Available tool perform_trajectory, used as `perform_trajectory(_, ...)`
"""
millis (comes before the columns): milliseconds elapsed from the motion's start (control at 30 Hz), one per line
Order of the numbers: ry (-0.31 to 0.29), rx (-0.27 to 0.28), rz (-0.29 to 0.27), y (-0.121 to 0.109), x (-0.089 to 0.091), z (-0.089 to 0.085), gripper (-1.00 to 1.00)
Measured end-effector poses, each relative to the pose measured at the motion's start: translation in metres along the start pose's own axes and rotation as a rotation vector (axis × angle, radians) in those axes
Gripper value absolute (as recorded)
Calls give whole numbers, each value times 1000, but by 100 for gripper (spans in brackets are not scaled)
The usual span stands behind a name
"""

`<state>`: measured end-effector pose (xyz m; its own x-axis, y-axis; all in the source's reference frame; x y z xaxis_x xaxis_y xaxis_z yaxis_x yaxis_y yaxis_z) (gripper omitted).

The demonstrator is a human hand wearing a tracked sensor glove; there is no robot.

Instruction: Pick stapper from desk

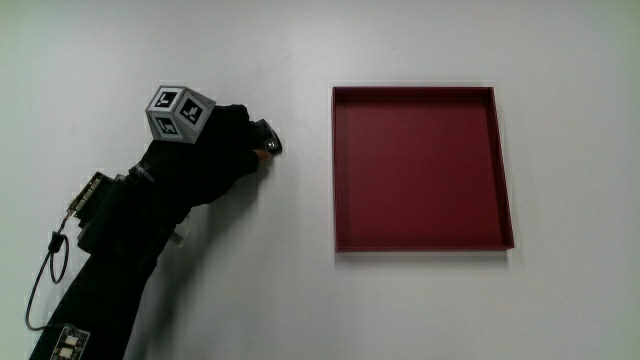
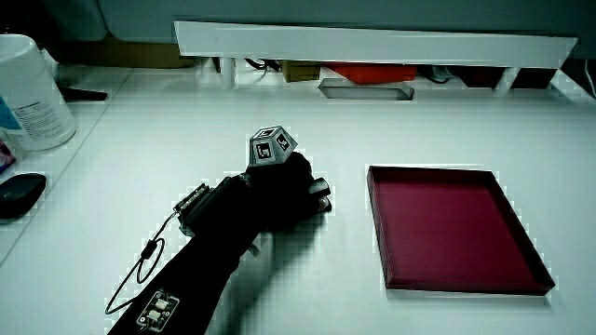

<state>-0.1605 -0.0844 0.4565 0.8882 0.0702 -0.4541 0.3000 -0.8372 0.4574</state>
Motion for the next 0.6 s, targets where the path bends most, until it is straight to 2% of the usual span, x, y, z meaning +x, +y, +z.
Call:
perform_trajectory(100,3,17,-18,-1,3,3,100)
perform_trajectory(233,-9,26,-50,-5,21,13,100)
perform_trajectory(300,-30,46,-89,-4,30,15,100)
perform_trajectory(333,-77,11,-61,-1,33,14,100)
perform_trajectory(367,-74,45,-131,4,36,12,100)
perform_trajectory(400,-142,19,-94,5,42,12,100)
perform_trajectory(467,-186,8,-135,13,51,7,100)
perform_trajectory(500,-127,35,-175,12,64,13,100)
perform_trajectory(533,-97,27,-158,11,72,16,100)
perform_trajectory(600,-40,62,-232,17,85,16,100)
